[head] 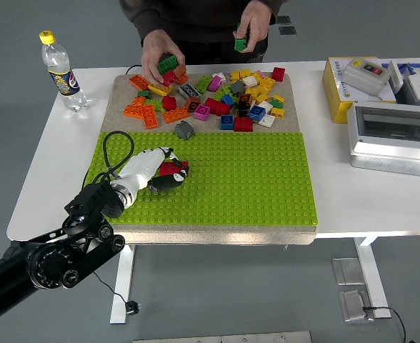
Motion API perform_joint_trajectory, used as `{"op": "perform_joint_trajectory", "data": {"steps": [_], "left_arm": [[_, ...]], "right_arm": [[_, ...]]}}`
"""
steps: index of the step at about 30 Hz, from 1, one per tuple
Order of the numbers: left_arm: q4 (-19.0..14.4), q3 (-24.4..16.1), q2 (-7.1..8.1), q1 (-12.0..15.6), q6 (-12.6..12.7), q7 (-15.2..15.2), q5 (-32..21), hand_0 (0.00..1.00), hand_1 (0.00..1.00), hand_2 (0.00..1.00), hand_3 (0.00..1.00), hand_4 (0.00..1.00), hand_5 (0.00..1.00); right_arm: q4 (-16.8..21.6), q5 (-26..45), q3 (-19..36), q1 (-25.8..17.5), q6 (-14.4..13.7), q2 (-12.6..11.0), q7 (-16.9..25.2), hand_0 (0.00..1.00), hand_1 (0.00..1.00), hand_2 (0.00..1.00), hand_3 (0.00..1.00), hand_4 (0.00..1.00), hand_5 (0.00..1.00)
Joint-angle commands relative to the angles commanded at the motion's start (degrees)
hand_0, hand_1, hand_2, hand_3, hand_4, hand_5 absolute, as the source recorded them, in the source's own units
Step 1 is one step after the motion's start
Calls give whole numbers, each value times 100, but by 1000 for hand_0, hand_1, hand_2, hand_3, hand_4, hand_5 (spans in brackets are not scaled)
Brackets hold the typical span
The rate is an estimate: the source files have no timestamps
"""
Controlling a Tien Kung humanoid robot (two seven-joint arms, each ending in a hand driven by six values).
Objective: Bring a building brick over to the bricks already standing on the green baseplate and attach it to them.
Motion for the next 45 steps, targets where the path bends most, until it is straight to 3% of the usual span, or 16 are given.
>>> {"op": "perform_joint_trajectory", "data": {"steps": [18, 45], "left_arm": [[5, 80, -8, -4, 22, -20, -6, 998, 925, 919, 636, 580, 773], [307, 143, -85, -36, 26, -32, -76, 994, 923, 918, 636, 588, 777]], "right_arm": [[3, 5, -12, -12, 8, -1, 4, 690, 652, 685, 667, 423, 784], [13, -11, 26, -11, 23, 9, 14, 685, 653, 686, 668, 426, 783]]}}
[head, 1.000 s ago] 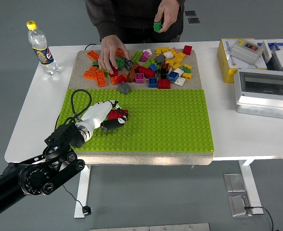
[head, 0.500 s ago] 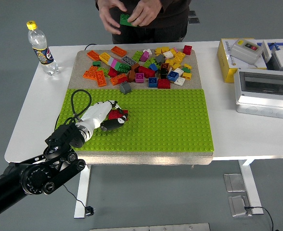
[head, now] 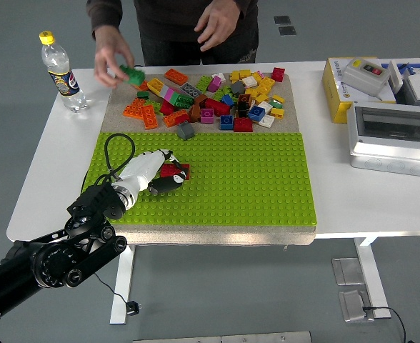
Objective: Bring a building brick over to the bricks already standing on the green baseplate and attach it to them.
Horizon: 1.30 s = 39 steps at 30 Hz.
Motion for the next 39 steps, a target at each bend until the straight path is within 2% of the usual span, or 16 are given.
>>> {"op": "perform_joint_trajectory", "data": {"steps": [5, 16, 20, 29, 39], "left_arm": [[-57, -94, 45, 65, 17, -7, 23, 993, 923, 918, 636, 589, 775], [-627, -524, 232, 257, 67, 53, 314, 990, 921, 917, 634, 590, 775], [-709, -608, 269, 290, 102, 21, 276, 990, 921, 917, 634, 590, 775], [-445, -543, 325, 299, 93, -40, 156, 988, 917, 912, 630, 592, 772], [-117, -362, 291, 266, 101, -121, 4, 988, 917, 912, 630, 593, 769]], "right_arm": [[1, 2, 12, -11, -1, -5, 1, 686, 653, 687, 669, 427, 785], [-5, 6, 43, -30, 0, -25, 5, 687, 654, 687, 668, 427, 785], [-6, 0, 53, -31, 0, -27, 4, 687, 654, 687, 668, 427, 785], [-3, -12, 78, -32, 2, -23, 4, 687, 653, 687, 669, 428, 786], [-6, -21, 79, -33, 13, -16, 3, 686, 653, 687, 669, 428, 786]]}}
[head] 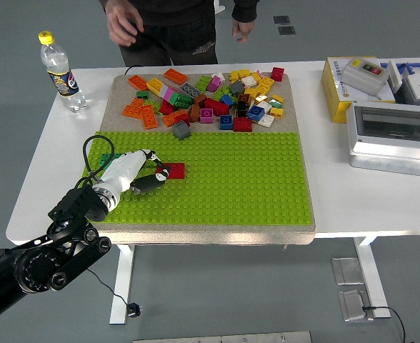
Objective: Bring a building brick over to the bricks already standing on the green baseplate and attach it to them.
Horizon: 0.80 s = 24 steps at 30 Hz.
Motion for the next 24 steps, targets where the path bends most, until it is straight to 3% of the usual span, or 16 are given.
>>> {"op": "perform_joint_trajectory", "data": {"steps": [13, 19, 24], "left_arm": [[68, -24, -32, 36, 35, -33, -4, 980, 912, 906, 627, 592, 763], [-394, -433, 81, 245, 55, 52, 116, 977, 906, 898, 632, 592, 758], [-1017, -1007, 224, 549, 121, 62, 74, 977, 906, 898, 632, 592, 758]], "right_arm": [[-3, 17, -39, -8, 18, 4, -4, 687, 653, 689, 670, 429, 784], [-4, 28, -68, -17, 18, -13, -3, 687, 653, 688, 670, 430, 785], [-6, 33, -78, -34, 15, -17, 3, 687, 653, 688, 670, 430, 785]]}}
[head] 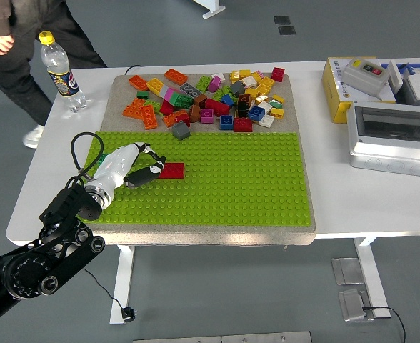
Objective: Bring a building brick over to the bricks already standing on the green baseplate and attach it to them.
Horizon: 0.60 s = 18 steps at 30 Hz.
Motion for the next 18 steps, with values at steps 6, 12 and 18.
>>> {"op": "perform_joint_trajectory", "data": {"steps": [6, 12, 18], "left_arm": [[-584, -651, 62, 381, 33, -138, -132, 975, 903, 895, 678, 592, 751], [-805, -1352, 253, 831, -60, -640, -434, 937, 854, 840, 735, 579, 674], [-735, -1615, 570, 1133, -74, -1169, -319, 902, 814, 796, 797, 570, 430]], "right_arm": [[-5, -15, -12, -13, -2, 3, -7, 687, 653, 688, 670, 431, 785], [-7, -20, -8, -41, -6, 12, -16, 687, 653, 690, 670, 433, 787], [-12, -9, -11, -58, -6, 21, -23, 688, 653, 690, 670, 436, 788]]}}
